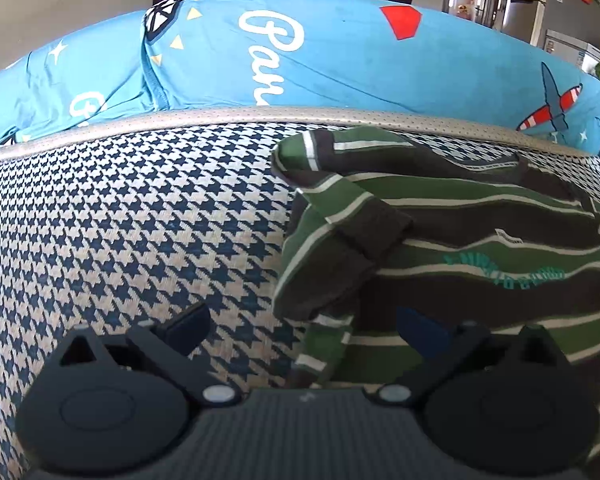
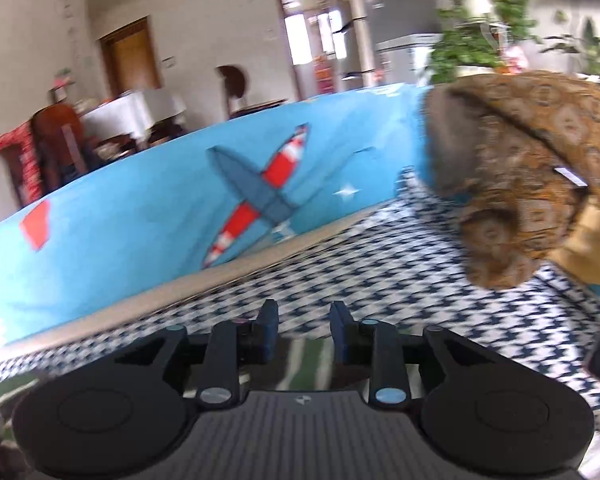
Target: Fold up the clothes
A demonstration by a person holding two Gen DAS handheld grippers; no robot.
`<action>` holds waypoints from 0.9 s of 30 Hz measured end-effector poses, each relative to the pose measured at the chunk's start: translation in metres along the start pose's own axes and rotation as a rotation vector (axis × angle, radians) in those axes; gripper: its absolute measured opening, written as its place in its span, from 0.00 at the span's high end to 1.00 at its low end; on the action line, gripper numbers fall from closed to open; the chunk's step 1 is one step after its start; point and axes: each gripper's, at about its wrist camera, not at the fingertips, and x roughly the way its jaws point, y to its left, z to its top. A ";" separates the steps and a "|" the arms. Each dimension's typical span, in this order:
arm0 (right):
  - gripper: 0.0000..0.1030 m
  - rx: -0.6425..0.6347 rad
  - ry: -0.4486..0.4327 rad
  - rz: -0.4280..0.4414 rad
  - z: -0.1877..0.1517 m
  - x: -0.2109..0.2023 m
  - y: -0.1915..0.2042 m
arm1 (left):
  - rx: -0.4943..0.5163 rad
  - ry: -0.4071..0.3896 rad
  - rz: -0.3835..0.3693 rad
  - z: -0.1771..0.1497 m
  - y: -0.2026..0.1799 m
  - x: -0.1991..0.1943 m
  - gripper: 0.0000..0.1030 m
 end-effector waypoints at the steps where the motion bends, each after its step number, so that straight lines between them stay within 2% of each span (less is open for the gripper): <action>1: 0.71 -0.011 0.008 0.021 -0.002 -0.001 0.005 | -0.007 0.001 0.004 0.000 0.001 0.001 0.00; 14: 0.69 -0.139 0.122 0.323 -0.031 -0.004 0.082 | -0.059 0.013 0.031 0.003 0.010 0.006 0.00; 27: 0.69 -0.224 0.212 0.542 -0.061 -0.019 0.148 | -0.058 0.048 0.068 0.000 0.013 0.011 0.00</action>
